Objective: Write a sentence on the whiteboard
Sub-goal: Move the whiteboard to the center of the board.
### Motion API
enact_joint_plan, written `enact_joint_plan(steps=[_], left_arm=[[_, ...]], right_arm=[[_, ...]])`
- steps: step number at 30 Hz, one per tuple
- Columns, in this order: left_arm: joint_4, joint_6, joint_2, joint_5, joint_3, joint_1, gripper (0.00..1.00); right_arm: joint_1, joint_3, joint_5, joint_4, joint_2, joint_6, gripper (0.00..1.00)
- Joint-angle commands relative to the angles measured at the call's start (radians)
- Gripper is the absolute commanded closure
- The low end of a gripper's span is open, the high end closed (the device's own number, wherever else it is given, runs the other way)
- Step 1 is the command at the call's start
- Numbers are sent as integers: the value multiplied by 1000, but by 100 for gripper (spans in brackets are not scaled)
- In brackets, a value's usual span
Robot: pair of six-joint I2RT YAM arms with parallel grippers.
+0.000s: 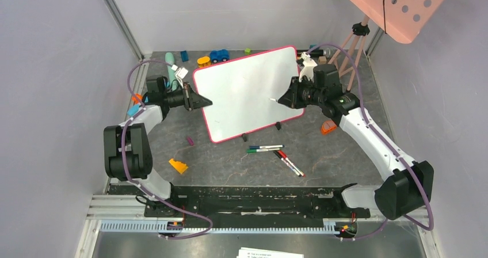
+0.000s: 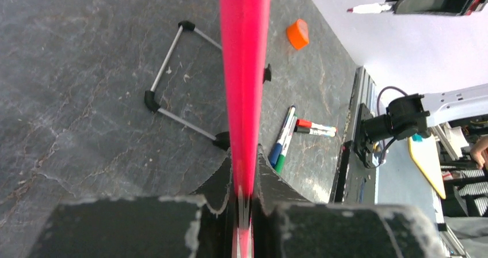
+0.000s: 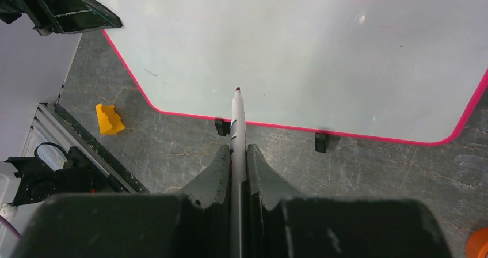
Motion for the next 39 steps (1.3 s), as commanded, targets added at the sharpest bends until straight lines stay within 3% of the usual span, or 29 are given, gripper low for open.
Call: enact_joint_plan(steps=[1, 5, 6, 10, 12, 19, 27, 39], left_arm=[[-390, 370, 63, -100, 18, -24, 92], [-486, 439, 73, -80, 55, -33, 76], [-487, 438, 74, -80, 52, -33, 69], [-513, 444, 57, -94, 57, -32, 33], [-499, 420, 37, -127, 51, -32, 1], [-438, 328, -44, -170, 14, -26, 0], [-184, -8, -255, -240, -138, 42, 0], [-113, -366, -517, -475, -251, 54, 0]], right_arm=[[-2, 3, -16, 37, -38, -1, 100], [-2, -2, -11, 37, -45, -8, 100], [-2, -2, -11, 38, -45, -11, 100], [-2, 0, -5, 37, -48, -21, 100], [-2, 2, -4, 37, -50, -22, 100], [-2, -5, 0, 39, -66, -24, 100], [-2, -26, 7, 77, -76, -10, 100], [-21, 103, 127, 132, 14, -17, 100]])
